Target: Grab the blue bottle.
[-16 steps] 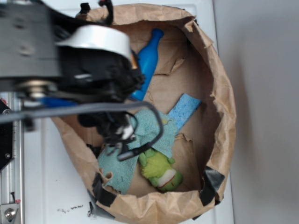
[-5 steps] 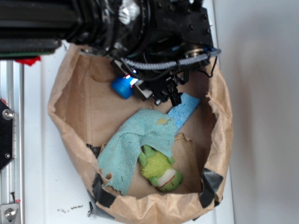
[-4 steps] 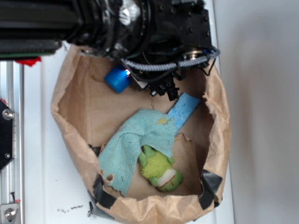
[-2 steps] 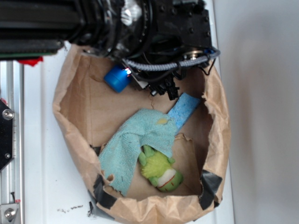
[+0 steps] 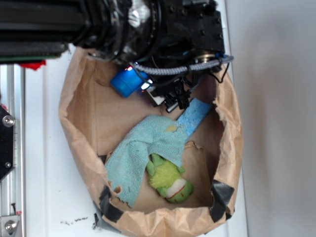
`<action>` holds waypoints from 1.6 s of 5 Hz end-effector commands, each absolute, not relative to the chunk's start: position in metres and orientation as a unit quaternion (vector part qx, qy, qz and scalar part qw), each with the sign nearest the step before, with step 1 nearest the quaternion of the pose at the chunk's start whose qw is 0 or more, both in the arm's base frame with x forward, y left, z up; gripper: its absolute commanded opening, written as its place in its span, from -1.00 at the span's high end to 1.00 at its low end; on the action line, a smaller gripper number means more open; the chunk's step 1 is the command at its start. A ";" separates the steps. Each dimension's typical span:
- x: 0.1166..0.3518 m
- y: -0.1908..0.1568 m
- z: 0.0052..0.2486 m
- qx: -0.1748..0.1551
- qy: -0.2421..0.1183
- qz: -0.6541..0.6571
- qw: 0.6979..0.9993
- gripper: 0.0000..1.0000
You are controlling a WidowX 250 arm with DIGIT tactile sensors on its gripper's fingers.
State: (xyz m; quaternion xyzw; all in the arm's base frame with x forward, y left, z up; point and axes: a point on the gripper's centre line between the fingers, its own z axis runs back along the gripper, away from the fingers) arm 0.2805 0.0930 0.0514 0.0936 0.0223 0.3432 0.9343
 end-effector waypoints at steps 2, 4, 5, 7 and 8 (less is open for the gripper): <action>0.281 0.099 0.070 0.093 -0.001 0.345 0.934 -1.00; 0.290 0.095 0.049 0.135 -0.042 0.349 0.926 -1.00; 0.294 0.087 0.037 0.173 -0.053 0.349 0.920 -1.00; 0.287 0.086 0.042 0.170 -0.046 0.360 0.916 1.00; 0.284 0.085 0.047 0.179 -0.055 0.353 0.917 1.00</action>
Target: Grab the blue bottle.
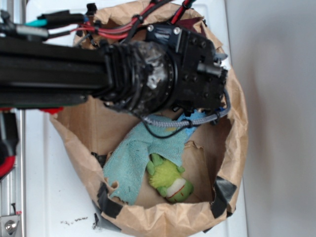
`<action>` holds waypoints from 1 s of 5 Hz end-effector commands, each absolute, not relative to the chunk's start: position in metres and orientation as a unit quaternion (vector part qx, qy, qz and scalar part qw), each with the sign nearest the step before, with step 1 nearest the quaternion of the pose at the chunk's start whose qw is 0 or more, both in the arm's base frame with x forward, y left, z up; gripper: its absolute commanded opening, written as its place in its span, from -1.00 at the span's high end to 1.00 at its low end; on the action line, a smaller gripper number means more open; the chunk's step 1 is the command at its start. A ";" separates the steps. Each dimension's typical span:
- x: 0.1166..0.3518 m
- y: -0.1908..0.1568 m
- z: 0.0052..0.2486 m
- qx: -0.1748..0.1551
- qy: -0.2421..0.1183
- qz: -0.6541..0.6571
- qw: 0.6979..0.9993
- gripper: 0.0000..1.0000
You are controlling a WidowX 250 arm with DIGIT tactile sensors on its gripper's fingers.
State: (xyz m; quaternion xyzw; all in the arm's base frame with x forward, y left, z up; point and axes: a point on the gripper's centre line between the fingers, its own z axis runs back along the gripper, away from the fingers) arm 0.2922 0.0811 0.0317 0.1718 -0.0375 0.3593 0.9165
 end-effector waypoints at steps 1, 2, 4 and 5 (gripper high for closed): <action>0.280 0.083 0.054 0.180 -0.064 0.359 0.914 1.00; 0.275 0.075 0.077 0.173 -0.066 0.329 0.926 1.00; 0.281 0.049 0.146 0.151 -0.054 0.288 0.944 1.00; 0.277 0.042 0.168 0.155 -0.071 0.255 0.952 1.00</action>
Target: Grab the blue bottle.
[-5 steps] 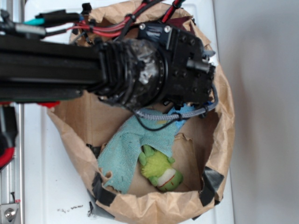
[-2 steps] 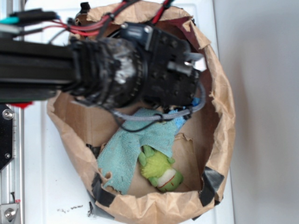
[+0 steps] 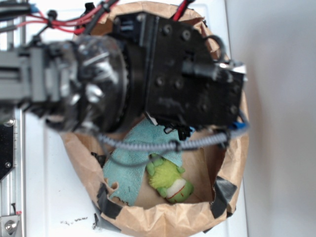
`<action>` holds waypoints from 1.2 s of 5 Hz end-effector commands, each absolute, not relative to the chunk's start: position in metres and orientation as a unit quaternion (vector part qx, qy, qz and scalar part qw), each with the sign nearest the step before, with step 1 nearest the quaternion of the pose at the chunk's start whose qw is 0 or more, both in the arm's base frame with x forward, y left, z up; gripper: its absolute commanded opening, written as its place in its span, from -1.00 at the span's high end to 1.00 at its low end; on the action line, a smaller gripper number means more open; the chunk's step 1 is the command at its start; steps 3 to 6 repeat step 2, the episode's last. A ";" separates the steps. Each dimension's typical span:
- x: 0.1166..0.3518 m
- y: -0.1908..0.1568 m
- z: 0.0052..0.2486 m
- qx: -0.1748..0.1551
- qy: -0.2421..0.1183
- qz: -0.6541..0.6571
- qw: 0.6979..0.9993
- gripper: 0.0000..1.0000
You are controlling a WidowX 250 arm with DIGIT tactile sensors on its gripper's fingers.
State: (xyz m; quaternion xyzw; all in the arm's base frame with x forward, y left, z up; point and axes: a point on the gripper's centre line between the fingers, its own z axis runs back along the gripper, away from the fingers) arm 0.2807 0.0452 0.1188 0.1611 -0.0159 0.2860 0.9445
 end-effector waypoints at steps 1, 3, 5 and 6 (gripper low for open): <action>0.259 0.052 0.195 0.115 -0.128 0.233 0.957 1.00; 0.247 0.064 0.217 0.082 -0.161 0.219 0.959 1.00; 0.247 0.064 0.217 0.082 -0.161 0.219 0.959 1.00; 0.247 0.064 0.217 0.082 -0.161 0.219 0.959 1.00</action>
